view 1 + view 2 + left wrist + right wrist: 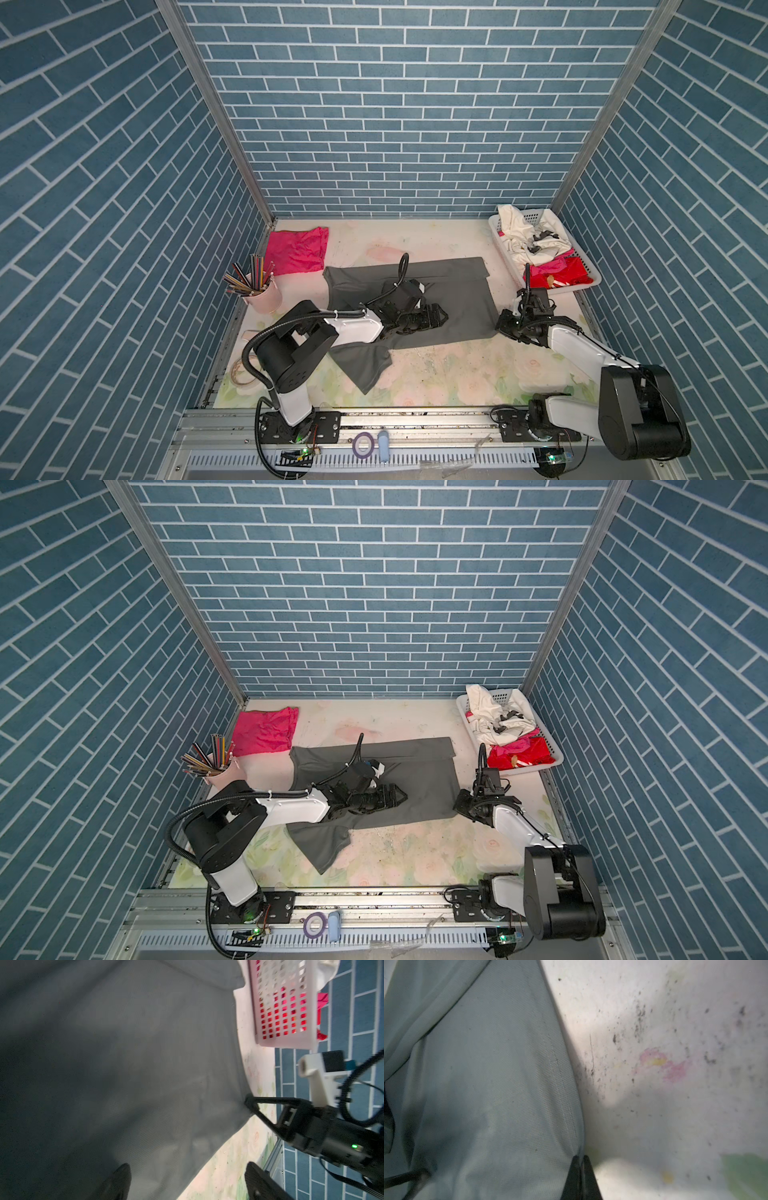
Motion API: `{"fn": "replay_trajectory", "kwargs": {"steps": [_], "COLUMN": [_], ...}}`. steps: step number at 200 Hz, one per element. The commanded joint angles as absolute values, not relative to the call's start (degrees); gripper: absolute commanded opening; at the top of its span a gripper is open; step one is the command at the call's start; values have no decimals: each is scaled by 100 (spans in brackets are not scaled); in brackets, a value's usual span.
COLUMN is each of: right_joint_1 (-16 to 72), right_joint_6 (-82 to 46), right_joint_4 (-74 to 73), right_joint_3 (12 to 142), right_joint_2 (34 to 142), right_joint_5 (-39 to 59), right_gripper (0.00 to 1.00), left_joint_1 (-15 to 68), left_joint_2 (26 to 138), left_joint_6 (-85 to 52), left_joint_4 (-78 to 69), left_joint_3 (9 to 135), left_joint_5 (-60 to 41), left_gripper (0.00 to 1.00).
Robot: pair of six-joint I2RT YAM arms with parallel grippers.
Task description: Fold and stack the t-shirts
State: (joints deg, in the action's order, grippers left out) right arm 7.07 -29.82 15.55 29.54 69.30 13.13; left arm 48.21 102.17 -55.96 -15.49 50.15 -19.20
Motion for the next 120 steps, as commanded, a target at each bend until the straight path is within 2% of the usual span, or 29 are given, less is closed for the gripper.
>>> {"fn": "replay_trajectory", "kwargs": {"steps": [1,13,24,35,53,73,120], "right_joint_1": [857,1006,1124,1197,1286,1318,1314], "right_joint_6": [-2813,-2829,-2841,-2841,-2883,-2909,-3346], "right_joint_4": [2187,2401,2523,2548,2631,2677,2821], "right_joint_3": [3337,3521,3667,3757,3876,3835,3415], "right_joint_2": [6614,6592,6651,6772,7026,6882,6271], "right_joint_5": [940,683,503,453,387,416,702], "right_gripper": [0,1,8,18,41,57,71], "left_joint_1": [4834,4826,4824,4814,4781,4757,4702], "left_joint_2": [10401,10437,10441,10455,10468,10459,10495], "left_joint_6": [-5740,-5731,-5706,-5696,-5678,-5669,-5555], "left_joint_4": [-1708,-1679,-1637,-1561,-1518,-1505,-1377], "left_joint_3": [4992,4950,4918,4904,4854,4789,4850], "left_joint_5": [-1962,-1926,-1869,-1822,-1811,-1778,-1751], "left_gripper": [88,88,88,88,88,88,88]}}
